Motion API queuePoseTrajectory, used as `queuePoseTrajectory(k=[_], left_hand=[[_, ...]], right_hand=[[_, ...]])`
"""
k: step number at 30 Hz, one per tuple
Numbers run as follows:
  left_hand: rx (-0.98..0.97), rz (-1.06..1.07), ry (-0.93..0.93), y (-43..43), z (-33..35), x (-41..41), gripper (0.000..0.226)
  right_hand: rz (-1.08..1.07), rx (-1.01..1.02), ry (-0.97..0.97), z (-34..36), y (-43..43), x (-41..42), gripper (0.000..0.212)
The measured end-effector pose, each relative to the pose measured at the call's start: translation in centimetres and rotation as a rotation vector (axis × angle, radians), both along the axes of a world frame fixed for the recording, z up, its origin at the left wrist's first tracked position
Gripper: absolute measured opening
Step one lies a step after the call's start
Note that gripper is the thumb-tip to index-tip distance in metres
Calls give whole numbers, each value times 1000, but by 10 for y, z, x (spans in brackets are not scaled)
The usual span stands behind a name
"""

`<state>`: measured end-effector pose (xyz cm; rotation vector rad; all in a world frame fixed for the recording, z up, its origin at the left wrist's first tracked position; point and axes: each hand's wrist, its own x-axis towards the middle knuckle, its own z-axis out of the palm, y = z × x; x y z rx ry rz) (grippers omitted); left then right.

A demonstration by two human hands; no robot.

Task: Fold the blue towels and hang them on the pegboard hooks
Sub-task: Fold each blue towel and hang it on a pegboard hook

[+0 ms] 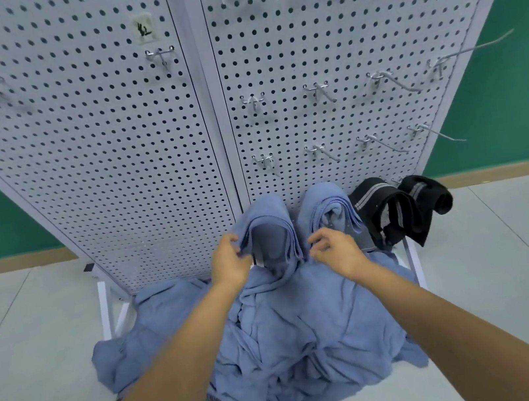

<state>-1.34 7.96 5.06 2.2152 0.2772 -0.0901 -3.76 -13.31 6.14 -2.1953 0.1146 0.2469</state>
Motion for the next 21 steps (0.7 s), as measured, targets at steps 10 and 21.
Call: queuePoseTrajectory(k=[10, 21], left_hand=[[261, -460, 241, -48, -85, -100, 55], [39, -195, 93, -53, -91, -80, 14]], right_hand=[[112, -133, 130, -74, 8, -60, 20], [270, -34, 223, -105, 18, -57, 32]])
